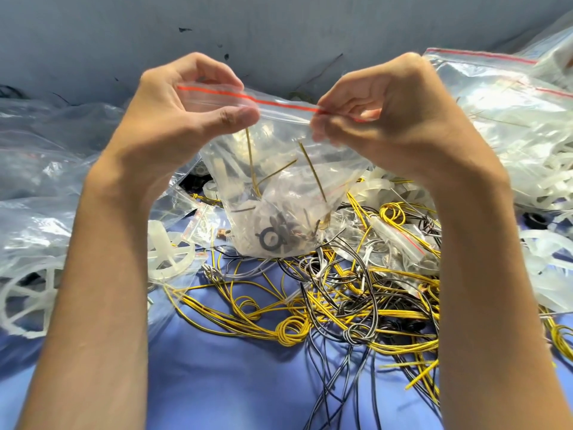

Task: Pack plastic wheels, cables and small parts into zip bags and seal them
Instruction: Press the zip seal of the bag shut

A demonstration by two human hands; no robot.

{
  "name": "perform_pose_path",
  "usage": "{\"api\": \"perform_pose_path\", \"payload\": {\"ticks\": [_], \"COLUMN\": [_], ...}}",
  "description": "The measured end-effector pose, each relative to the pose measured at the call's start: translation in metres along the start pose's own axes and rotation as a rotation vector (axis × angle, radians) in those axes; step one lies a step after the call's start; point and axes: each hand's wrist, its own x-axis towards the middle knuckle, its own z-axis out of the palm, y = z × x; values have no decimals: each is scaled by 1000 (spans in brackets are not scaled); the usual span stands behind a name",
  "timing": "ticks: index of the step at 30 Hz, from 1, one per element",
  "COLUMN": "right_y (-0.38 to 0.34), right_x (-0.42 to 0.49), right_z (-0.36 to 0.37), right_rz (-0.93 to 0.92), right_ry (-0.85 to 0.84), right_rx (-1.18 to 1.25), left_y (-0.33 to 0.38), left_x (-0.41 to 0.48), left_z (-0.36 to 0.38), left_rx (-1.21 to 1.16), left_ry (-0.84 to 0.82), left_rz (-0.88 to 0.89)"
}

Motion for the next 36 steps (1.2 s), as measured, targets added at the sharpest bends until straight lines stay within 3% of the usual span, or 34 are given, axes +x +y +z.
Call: {"api": "perform_pose_path", "payload": {"ticks": [36], "right_y": [-4], "right_x": [7], "right_z": [19], "right_rz": [-33], "right_ry": [-1], "right_rx": [-59], "left_y": [7], "left_x": [-2], "left_z": [17], "left_rx": [31], "left_ry": [-89], "left_rz": [-1]}}
